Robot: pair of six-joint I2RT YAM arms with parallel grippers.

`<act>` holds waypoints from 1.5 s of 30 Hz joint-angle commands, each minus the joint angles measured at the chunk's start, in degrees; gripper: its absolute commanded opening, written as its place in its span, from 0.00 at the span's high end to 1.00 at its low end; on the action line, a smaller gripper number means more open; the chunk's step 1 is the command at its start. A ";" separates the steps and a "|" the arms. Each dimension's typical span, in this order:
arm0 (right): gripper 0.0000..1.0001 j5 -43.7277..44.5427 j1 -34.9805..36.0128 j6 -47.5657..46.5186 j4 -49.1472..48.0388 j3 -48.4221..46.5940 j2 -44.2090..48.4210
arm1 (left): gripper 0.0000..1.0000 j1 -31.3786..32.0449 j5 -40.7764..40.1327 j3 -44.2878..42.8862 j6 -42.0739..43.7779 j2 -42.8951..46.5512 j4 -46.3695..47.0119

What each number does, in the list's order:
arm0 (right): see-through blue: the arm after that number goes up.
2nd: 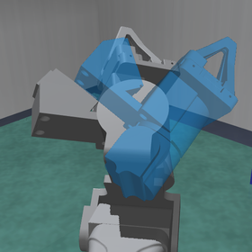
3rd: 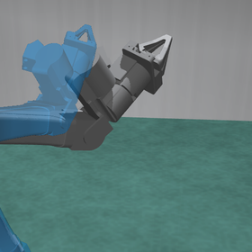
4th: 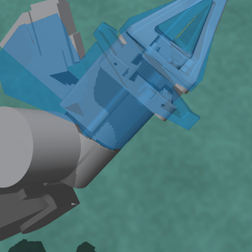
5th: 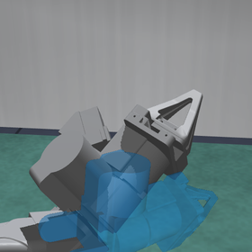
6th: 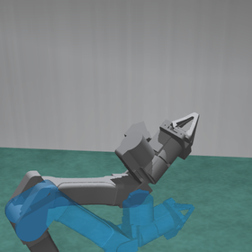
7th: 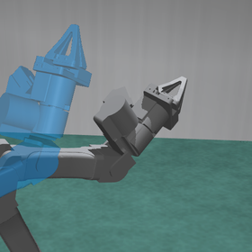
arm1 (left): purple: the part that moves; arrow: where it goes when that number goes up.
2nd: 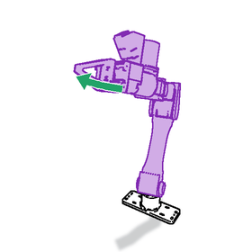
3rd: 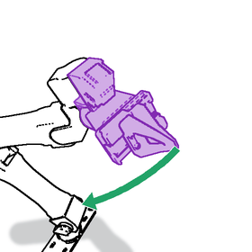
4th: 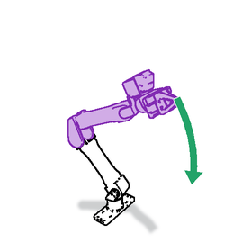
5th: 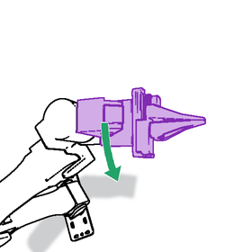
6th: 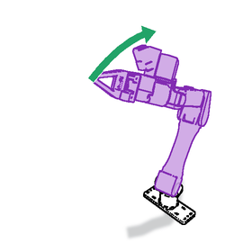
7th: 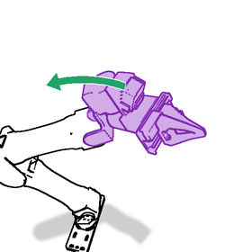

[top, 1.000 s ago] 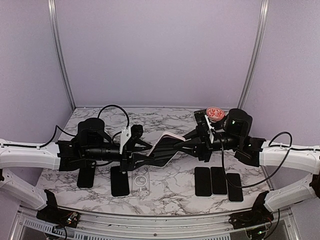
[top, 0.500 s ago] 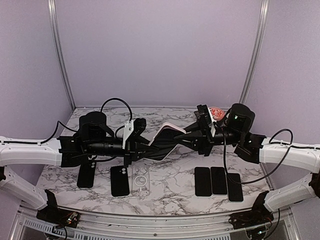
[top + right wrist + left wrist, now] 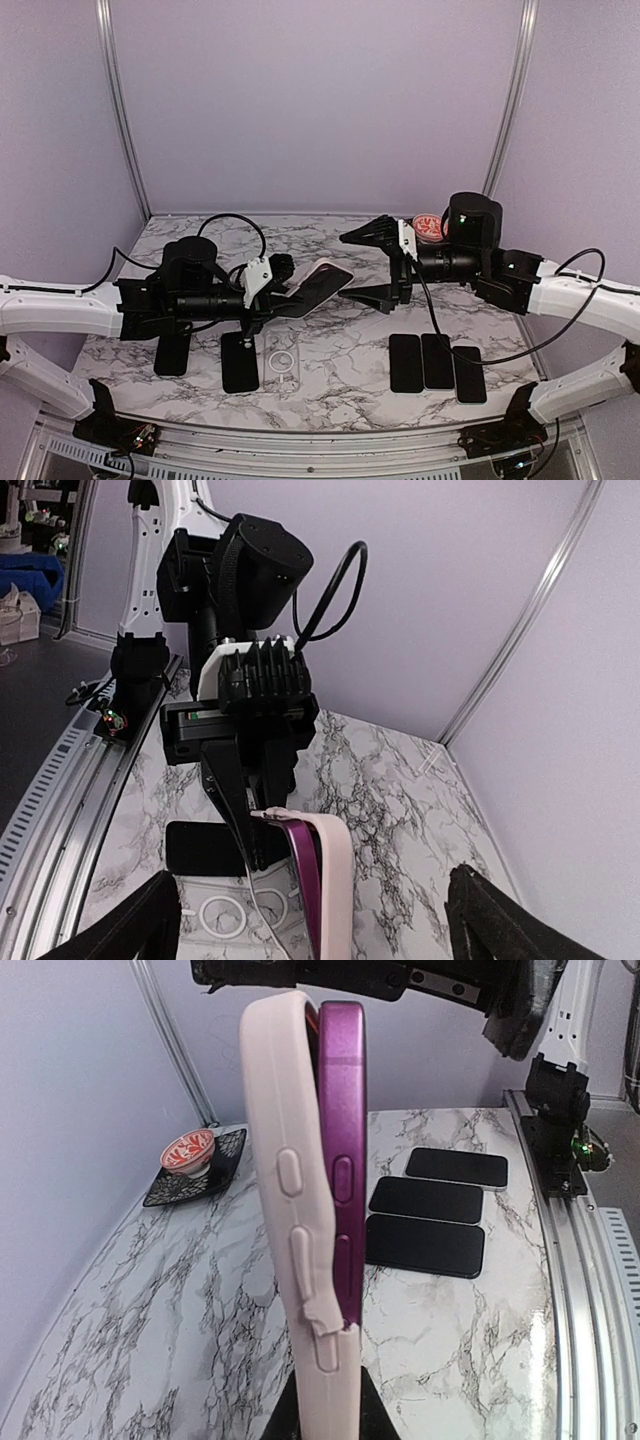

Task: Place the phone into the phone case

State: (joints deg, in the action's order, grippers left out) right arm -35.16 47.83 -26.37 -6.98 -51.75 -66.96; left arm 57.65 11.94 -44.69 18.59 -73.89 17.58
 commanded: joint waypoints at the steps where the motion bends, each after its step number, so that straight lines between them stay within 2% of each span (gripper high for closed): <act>1: 0.14 3.77 3.01 -11.21 11.14 -7.37 -4.64 | 1.00 0.10 -2.93 -0.95 3.69 1.90 1.40; 5: 0.31 1.33 3.69 -12.82 15.47 -11.86 -8.82 | 1.00 0.18 -2.75 -0.91 4.08 2.09 0.90; 11: 0.64 -0.51 4.20 -12.29 13.85 -12.20 -10.10 | 1.00 0.27 -2.73 -0.70 4.17 2.37 0.70; 13: 0.82 0.50 4.20 -11.41 13.77 -12.32 -10.16 | 1.00 0.27 -2.78 -0.73 4.20 2.49 0.70; 14: 0.94 0.60 4.08 -11.52 13.99 -12.39 -10.02 | 1.00 0.27 -2.94 -0.62 4.13 2.50 0.70; 15: 1.00 0.58 4.12 -11.81 14.35 -12.30 -9.70 | 1.00 0.27 -2.96 -0.58 4.17 2.45 0.68; 21: 1.00 -0.23 4.11 -11.54 13.41 -11.23 -8.41 | 1.00 0.36 -2.19 -0.39 3.09 2.77 0.70; 22: 0.96 0.60 4.05 -10.69 12.80 -11.15 -8.26 | 1.00 0.36 -1.99 -0.58 2.62 2.83 0.70; 24: 0.52 3.99 3.99 -6.87 9.66 -10.46 -7.39 | 1.00 0.36 -1.40 -1.11 0.48 3.16 0.89; 25: 0.38 5.55 3.70 -4.93 8.08 -9.78 -6.65 | 1.00 0.36 -1.00 -1.57 -0.70 3.48 1.18; 26: 0.29 7.11 3.16 -2.44 5.35 -8.76 -5.51 | 1.00 0.36 -0.60 -1.90 -2.29 3.91 1.76; 27: 0.11 8.05 2.43 0.81 2.31 -6.96 -4.18 | 1.00 0.36 -0.30 -2.23 -4.03 4.35 2.59; 28: 0.03 7.98 1.20 4.20 -1.59 -4.83 -2.60 | 1.00 0.36 -0.14 -2.49 -5.78 4.89 3.78; 32: 0.01 4.66 -2.21 19.80 -19.73 5.04 1.50 | 1.00 0.27 0.02 -2.52 -14.69 6.07 10.27; 36: 0.15 1.03 -2.02 32.45 -31.17 7.28 -2.06 | 1.00 0.27 2.11 -2.25 -23.52 4.98 16.94; 39: 0.21 -1.93 -0.41 34.90 -33.74 5.63 -5.68 | 1.00 0.27 3.30 -2.43 -26.49 3.76 19.19; 41: 0.29 -2.16 1.49 33.45 -35.46 5.18 -6.71 | 1.00 0.27 3.31 -2.28 -27.95 3.33 20.36; 43: 0.42 -1.18 3.28 31.31 -34.99 4.38 -7.66 | 1.00 0.27 3.62 -2.07 -28.44 3.30 21.37; 45: 0.63 -1.32 3.65 31.03 -34.68 3.73 -8.76 | 1.00 0.27 3.80 -1.76 -28.79 3.39 22.21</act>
State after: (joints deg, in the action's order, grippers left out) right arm -34.94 49.69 3.01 -36.95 -44.49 -74.52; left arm 58.02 14.24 -44.66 -6.63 -70.83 30.96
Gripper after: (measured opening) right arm 0.531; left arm 0.074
